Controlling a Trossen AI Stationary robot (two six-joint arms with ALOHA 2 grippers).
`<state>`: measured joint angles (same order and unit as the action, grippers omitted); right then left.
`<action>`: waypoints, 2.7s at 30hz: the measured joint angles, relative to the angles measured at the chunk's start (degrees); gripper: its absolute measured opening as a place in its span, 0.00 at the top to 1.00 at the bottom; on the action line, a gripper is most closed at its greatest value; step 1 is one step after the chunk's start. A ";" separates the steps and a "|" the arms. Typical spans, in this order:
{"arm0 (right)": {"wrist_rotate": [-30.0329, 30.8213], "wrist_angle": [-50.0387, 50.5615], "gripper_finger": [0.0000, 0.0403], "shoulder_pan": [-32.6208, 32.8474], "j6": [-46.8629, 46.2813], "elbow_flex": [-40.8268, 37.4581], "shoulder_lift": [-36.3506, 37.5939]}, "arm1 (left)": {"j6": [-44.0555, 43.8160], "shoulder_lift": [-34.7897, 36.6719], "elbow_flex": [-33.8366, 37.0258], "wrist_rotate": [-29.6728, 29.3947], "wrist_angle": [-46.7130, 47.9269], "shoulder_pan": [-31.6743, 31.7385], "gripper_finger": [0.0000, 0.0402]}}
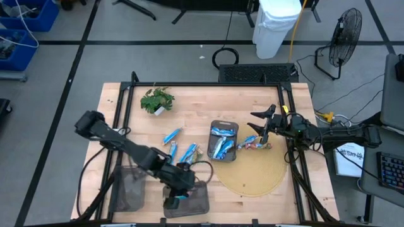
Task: Pick and place Granola Bars by type
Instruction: Put the bottom red granola bar into the bottom right black bin
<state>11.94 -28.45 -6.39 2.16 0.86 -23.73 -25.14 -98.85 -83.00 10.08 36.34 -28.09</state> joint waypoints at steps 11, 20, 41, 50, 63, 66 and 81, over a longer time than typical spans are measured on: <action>-0.02 -0.02 0.43 0.01 0.00 0.00 -0.01 | 2.31 -4.06 0.02 6.50 -1.53 3.06 0.97; -0.02 -0.01 0.43 0.00 0.00 0.00 0.00 | 1.44 -4.04 0.02 8.47 -3.47 2.99 0.97; -0.02 -0.02 0.43 0.00 -0.01 0.00 0.00 | 2.16 -4.04 0.02 7.88 -3.96 2.86 0.94; -0.02 -0.01 0.43 0.01 0.00 0.00 0.00 | 2.14 -4.04 0.02 7.83 -3.96 2.86 0.77; -0.02 -0.02 0.43 0.01 -0.01 0.00 -0.01 | 8.89 -4.02 0.04 7.85 -3.95 3.57 0.72; -0.02 -0.02 0.43 0.00 -0.01 0.00 -0.02 | 9.92 -3.95 0.04 7.83 -3.52 3.65 0.72; -0.01 -0.01 0.43 0.00 -0.01 0.00 -0.02 | 18.56 -1.92 0.14 -1.53 -5.94 5.34 0.72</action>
<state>11.92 -28.46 -6.39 2.15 0.86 -23.75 -6.59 -100.77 -82.86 8.55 30.40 -22.76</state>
